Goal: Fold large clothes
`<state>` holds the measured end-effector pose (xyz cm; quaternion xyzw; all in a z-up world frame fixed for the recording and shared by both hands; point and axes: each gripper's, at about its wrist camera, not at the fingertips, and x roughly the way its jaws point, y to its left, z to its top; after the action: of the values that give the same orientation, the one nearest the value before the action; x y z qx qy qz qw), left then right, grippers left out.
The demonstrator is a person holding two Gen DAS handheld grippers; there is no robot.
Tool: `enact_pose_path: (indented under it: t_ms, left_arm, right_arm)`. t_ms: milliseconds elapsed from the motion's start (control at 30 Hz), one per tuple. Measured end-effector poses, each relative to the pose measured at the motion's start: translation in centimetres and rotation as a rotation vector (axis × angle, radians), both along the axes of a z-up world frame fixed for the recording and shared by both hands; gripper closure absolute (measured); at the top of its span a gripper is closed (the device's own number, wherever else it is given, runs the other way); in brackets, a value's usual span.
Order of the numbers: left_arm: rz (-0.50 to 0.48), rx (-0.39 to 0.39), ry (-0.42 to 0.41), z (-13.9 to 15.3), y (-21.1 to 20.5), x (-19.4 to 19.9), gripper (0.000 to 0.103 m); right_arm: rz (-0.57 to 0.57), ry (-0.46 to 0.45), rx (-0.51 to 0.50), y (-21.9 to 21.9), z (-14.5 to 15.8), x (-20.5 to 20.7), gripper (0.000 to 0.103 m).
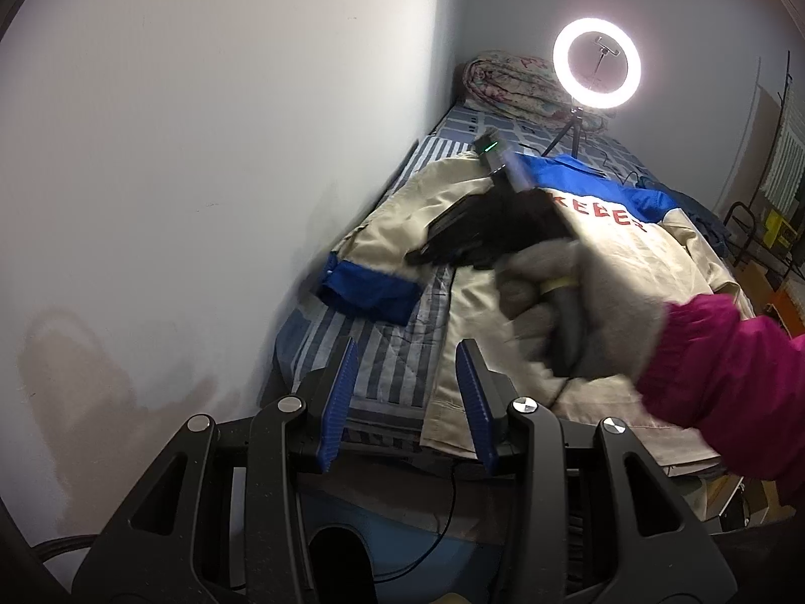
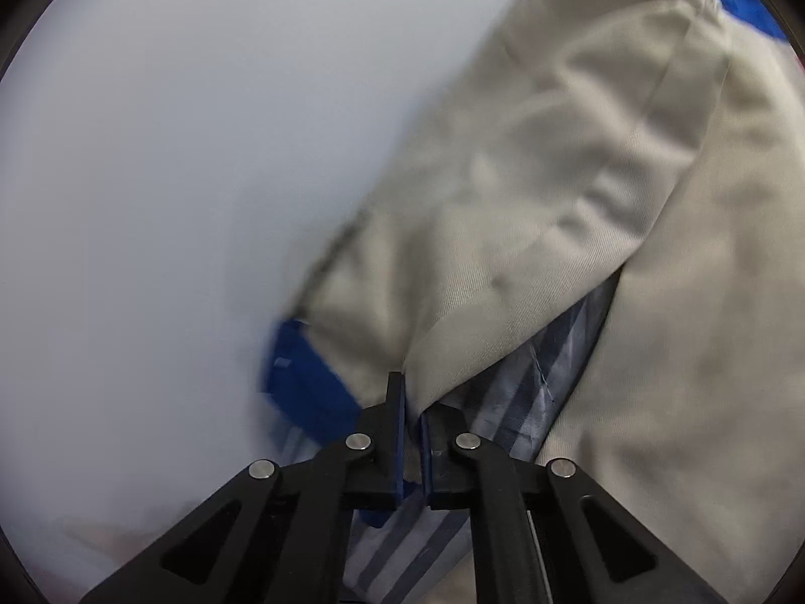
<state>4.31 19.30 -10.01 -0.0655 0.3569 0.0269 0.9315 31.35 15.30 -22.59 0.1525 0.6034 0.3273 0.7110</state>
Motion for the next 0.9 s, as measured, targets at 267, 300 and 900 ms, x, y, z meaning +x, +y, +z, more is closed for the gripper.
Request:
enact_pose_path:
  t_ms: [267, 300, 900]
  left_arm:
    - [-0.017, -0.136, 0.060, -0.8, 0.0, 2.7, 0.061]
    - [-0.019, -0.163, 0.077, -1.0, -0.1, 3.5, 0.061]
    - [0.181, -0.464, 0.319, -13.0, 2.4, 17.5, 0.055]
  right_arm:
    - [0.052, -0.083, -0.009, -7.3, 3.8, -2.5, 0.102]
    - [0.049, -0.073, -0.024, -7.8, 3.2, -2.5, 0.102]
    - [0.045, -0.030, -0.042, -9.7, -1.1, -3.3, 0.100]
